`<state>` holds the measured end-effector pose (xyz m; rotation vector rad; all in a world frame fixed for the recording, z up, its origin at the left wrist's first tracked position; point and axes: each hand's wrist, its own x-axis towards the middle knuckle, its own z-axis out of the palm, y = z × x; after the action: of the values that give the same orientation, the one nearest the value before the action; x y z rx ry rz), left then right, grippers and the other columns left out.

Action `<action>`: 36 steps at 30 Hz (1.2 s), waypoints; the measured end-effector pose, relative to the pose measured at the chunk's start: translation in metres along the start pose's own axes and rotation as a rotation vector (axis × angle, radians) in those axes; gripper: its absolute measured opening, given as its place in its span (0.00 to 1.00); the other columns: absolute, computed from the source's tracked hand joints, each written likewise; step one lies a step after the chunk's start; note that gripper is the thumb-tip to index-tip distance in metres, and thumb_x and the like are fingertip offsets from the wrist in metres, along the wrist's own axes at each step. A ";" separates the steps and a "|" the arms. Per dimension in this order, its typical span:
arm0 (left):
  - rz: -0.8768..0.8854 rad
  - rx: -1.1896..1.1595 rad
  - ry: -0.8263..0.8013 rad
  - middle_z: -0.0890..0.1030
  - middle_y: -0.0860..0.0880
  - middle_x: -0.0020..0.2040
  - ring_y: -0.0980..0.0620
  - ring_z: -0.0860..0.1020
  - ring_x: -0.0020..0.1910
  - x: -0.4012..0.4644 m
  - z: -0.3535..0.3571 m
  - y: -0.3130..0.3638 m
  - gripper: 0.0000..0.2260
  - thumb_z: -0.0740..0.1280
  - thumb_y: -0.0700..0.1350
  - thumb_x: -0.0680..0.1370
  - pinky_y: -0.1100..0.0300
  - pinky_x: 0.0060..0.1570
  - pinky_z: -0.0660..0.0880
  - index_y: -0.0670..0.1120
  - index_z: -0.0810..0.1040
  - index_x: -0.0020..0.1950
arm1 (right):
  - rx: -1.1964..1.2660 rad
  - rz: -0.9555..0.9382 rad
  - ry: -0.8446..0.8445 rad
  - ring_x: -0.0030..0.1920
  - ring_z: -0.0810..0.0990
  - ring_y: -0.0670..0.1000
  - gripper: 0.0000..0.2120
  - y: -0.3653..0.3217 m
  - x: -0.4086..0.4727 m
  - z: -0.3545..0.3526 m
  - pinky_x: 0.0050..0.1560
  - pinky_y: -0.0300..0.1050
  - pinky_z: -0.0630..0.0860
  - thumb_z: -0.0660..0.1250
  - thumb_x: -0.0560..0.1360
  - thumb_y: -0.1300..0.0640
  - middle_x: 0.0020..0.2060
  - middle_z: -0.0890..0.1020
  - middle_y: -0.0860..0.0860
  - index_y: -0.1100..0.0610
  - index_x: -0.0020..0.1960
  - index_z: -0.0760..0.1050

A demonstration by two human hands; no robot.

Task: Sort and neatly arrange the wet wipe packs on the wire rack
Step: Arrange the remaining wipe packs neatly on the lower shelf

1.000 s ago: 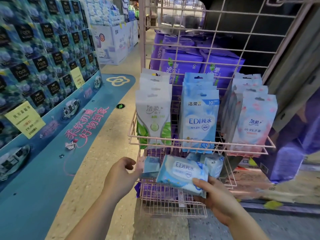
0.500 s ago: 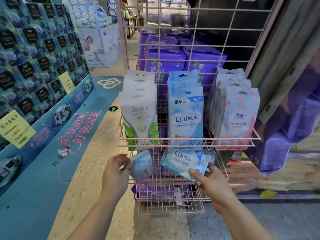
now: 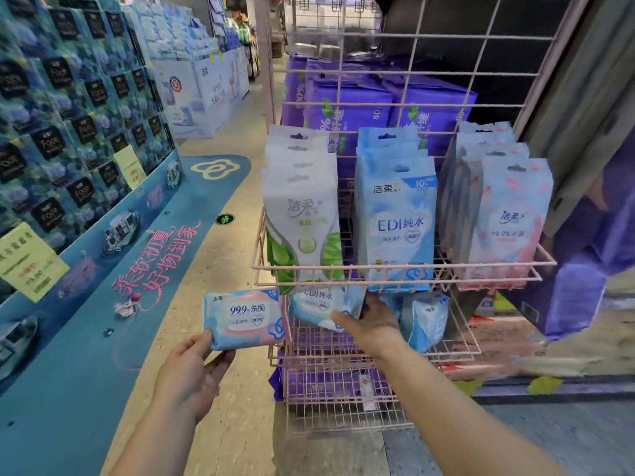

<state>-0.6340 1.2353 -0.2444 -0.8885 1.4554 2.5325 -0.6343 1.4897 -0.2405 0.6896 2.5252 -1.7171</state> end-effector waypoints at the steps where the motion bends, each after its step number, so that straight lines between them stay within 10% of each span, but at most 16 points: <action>1: -0.005 0.005 -0.011 0.79 0.45 0.46 0.46 0.81 0.38 0.003 -0.004 0.002 0.06 0.61 0.40 0.81 0.52 0.41 0.75 0.44 0.70 0.43 | -0.053 -0.006 0.008 0.55 0.80 0.51 0.21 -0.001 0.006 0.004 0.54 0.43 0.75 0.75 0.69 0.51 0.52 0.82 0.49 0.56 0.59 0.76; 13: -0.058 -0.021 -0.133 0.80 0.39 0.49 0.41 0.80 0.46 0.021 -0.022 -0.005 0.02 0.63 0.38 0.79 0.54 0.39 0.82 0.41 0.70 0.48 | -0.300 -0.088 0.098 0.54 0.80 0.58 0.16 -0.001 0.033 0.032 0.53 0.47 0.75 0.68 0.75 0.51 0.52 0.82 0.56 0.59 0.58 0.71; 21: -0.108 0.000 -0.116 0.79 0.38 0.49 0.40 0.80 0.46 0.003 -0.023 -0.012 0.04 0.63 0.38 0.79 0.53 0.40 0.81 0.42 0.70 0.45 | -0.347 0.019 0.105 0.61 0.77 0.59 0.30 -0.010 0.007 0.033 0.54 0.46 0.73 0.63 0.77 0.43 0.63 0.77 0.56 0.58 0.72 0.61; 26: -0.138 0.070 -0.160 0.79 0.38 0.48 0.41 0.80 0.43 -0.023 0.004 -0.023 0.02 0.62 0.37 0.79 0.56 0.38 0.81 0.40 0.70 0.48 | 0.357 0.108 -0.216 0.44 0.82 0.45 0.15 -0.014 -0.059 0.021 0.41 0.39 0.78 0.68 0.76 0.51 0.51 0.82 0.44 0.50 0.62 0.72; 31: -0.194 0.294 -0.241 0.78 0.38 0.40 0.42 0.79 0.34 -0.050 0.040 -0.051 0.05 0.64 0.38 0.78 0.55 0.31 0.81 0.39 0.71 0.44 | 0.466 0.177 -0.253 0.42 0.86 0.55 0.21 0.011 -0.066 -0.020 0.35 0.44 0.81 0.74 0.70 0.61 0.48 0.87 0.54 0.57 0.61 0.73; 36: 0.220 0.845 -0.257 0.82 0.46 0.38 0.46 0.79 0.37 -0.052 0.076 -0.069 0.05 0.71 0.46 0.73 0.51 0.40 0.75 0.46 0.78 0.42 | 0.446 0.171 -0.181 0.40 0.86 0.49 0.15 0.044 -0.070 -0.079 0.33 0.37 0.78 0.73 0.71 0.66 0.44 0.87 0.53 0.60 0.56 0.77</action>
<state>-0.5999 1.3452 -0.2415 -0.2605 2.2991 1.7172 -0.5366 1.5482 -0.2299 0.7002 1.9201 -2.1833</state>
